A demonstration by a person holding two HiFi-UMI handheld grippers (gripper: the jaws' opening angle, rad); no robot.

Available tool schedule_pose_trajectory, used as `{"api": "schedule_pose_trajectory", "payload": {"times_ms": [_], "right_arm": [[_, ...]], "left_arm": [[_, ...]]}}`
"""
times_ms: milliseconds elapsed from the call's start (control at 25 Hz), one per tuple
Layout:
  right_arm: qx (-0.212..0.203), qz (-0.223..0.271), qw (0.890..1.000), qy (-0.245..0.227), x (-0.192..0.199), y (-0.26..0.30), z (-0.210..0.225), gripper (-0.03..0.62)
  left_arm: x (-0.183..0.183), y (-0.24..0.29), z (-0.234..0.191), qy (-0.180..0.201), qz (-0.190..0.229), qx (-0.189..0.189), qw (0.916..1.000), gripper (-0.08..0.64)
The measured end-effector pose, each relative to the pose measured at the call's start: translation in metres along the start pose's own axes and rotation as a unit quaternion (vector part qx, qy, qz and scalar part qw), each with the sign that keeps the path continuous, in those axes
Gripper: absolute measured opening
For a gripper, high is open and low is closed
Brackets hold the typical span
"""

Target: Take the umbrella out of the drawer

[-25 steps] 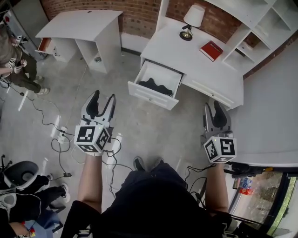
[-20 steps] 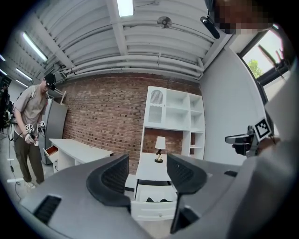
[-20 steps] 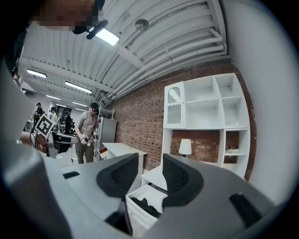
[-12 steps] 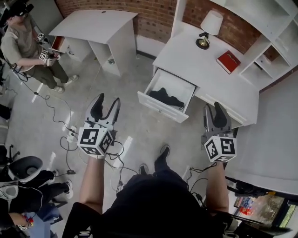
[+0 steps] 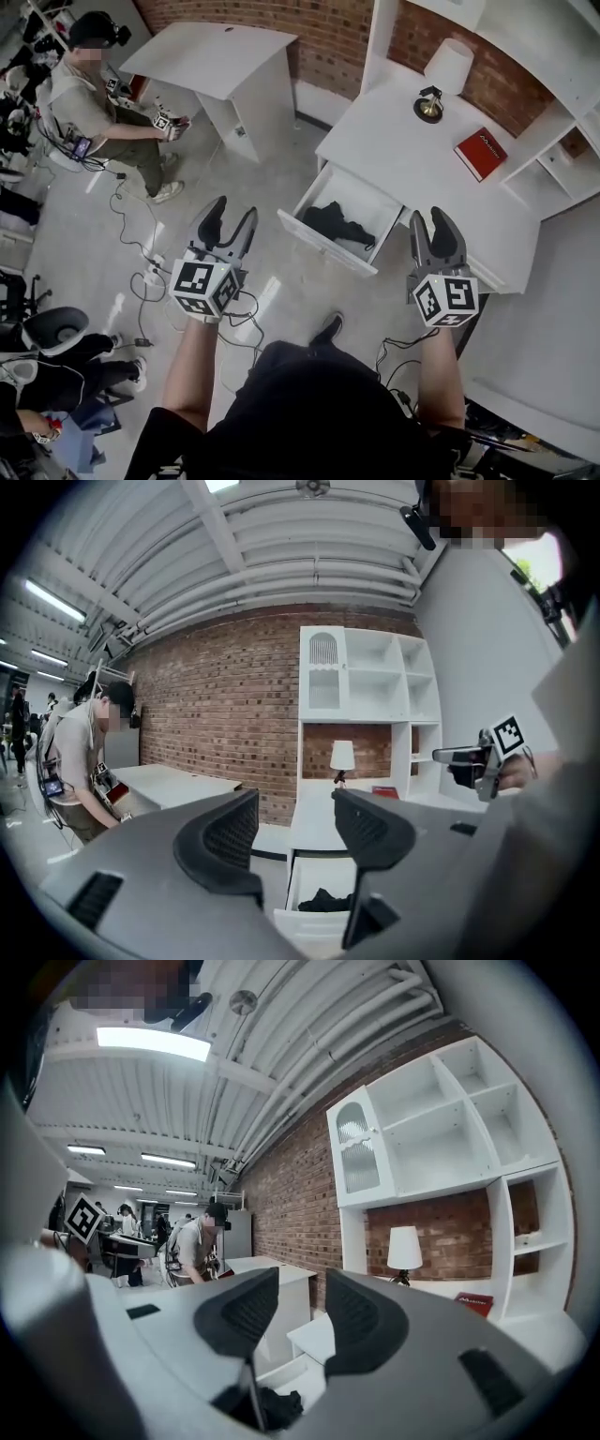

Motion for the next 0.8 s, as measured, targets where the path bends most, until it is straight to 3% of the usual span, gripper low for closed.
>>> {"api": "schedule_pose_trajectory", "payload": {"times_ms": [360,800], "right_arm": [[-0.015,-0.008,1.0,0.004,0.005,0.033,0.028,0.149],[0.05,-0.029,0.998,0.002,0.005,0.072,0.052,0.14]], "left_arm": [[0.004,0.047,0.01,0.0,-0.019,0.01,0.9998,0.233],[0.035,0.143,-0.015,-0.01,-0.07,0.077,0.9945,0.233]]}}
Point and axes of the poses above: the fingertips, and each gripper's own axes: y forward along the fingers, z to its right, x out of its underside, the point moved 6 cm from there along -y, backward along the fingers, and after that the axes turned 3 degrees about -y, right-handed, at the moved point
